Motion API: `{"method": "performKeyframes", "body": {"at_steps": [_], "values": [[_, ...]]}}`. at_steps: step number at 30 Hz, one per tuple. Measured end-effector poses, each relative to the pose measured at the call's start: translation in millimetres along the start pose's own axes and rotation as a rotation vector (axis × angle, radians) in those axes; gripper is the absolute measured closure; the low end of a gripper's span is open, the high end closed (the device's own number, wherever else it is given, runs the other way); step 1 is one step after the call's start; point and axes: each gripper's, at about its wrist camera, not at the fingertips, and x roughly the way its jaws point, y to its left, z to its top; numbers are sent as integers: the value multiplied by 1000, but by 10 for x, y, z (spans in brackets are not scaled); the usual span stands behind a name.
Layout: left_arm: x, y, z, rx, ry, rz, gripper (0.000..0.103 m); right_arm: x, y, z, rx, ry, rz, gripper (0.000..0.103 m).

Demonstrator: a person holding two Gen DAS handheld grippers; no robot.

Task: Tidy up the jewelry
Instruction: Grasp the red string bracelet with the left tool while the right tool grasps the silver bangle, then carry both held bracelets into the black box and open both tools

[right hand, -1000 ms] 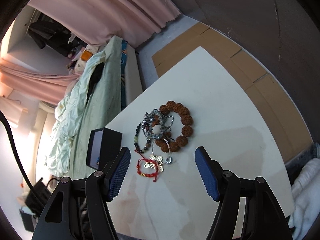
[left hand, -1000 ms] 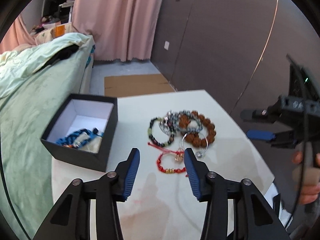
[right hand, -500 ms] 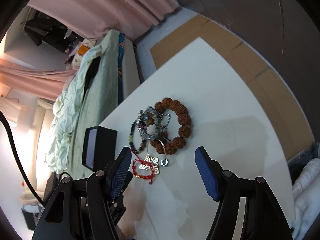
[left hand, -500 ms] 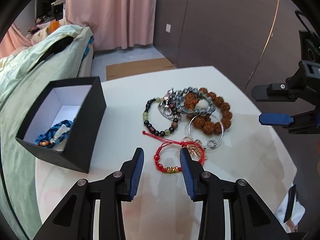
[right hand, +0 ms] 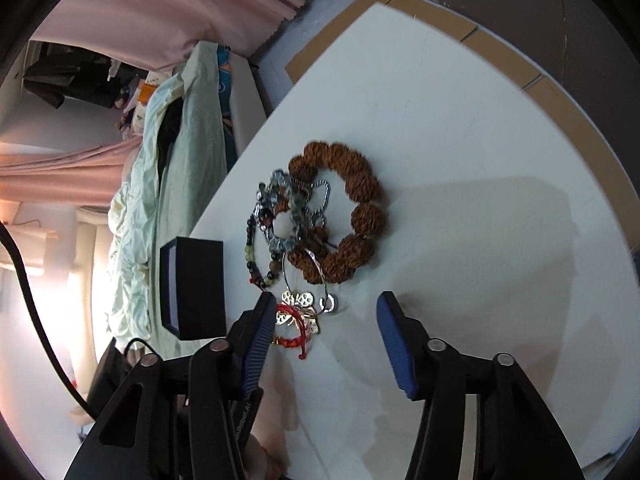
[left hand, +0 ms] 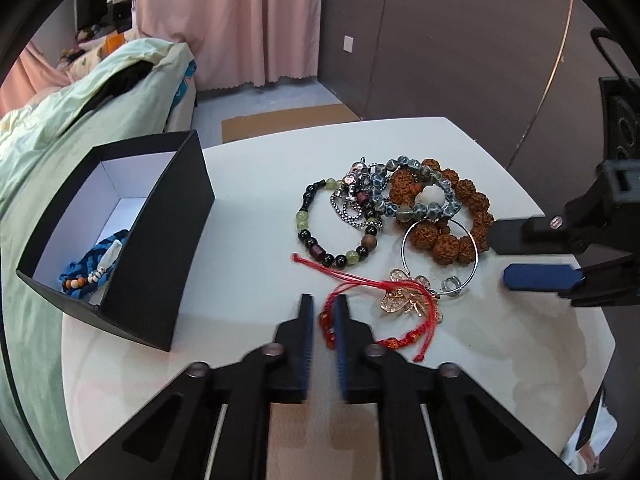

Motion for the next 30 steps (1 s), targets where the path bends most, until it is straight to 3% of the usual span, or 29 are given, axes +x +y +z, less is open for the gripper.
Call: {"method": "performKeyframes", "body": {"at_steps": [2,6,9,20,30], "values": [[-13,50,9,-43,16,-70,96,65,6,-9,-1,6,-6,57],[-133,60,8,-47,-13,-66,96,113,20,16,-13,-6,-21,73],[-296,81,23,-53,-50,-83,96,133,15,-6,-14,-1,-6,95],[-843,263,81,-119,-184,-112,96,-236,319,-135,-92,-128,106,99],[-1148,608,192,-192,-276,-116,96,-266,672,-189,-139,-206,215,99]]}}
